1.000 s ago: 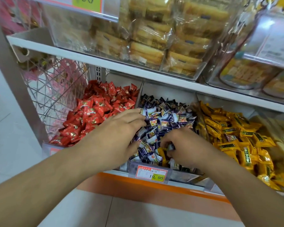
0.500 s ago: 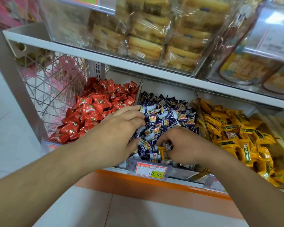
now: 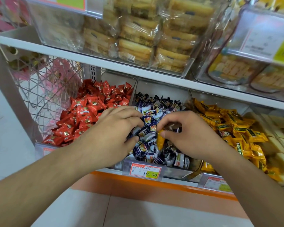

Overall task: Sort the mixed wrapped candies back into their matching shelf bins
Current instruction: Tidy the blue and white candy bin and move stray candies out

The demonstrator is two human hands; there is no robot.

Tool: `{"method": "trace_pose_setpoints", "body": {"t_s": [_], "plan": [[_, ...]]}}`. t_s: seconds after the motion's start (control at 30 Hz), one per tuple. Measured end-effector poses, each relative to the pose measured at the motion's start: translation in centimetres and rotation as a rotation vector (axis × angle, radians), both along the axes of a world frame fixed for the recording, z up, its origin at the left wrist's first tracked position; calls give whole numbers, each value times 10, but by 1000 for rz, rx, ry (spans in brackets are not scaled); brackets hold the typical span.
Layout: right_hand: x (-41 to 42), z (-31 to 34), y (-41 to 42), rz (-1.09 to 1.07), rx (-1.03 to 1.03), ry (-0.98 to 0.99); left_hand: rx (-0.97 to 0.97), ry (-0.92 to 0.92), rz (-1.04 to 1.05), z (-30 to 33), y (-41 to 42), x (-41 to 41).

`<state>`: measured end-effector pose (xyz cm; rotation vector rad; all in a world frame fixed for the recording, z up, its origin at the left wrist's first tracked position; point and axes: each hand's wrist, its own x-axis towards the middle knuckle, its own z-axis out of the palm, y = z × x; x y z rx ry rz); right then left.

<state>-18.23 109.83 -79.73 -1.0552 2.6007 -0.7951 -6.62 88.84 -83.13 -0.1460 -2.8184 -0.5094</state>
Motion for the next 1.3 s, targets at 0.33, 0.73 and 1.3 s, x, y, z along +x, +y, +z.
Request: {"method": "trace_pose_setpoints", "body": {"t_s": [0.33, 0.73, 1.3], "plan": [[25, 17, 33, -31, -375, -222, 394, -18, 20, 29, 49, -2], [-27, 15, 126, -601, -187, 210, 83, -3, 73, 30, 51, -5], [5, -11, 15, 329, 491, 275, 14, -153, 150, 5, -9, -1]]}}
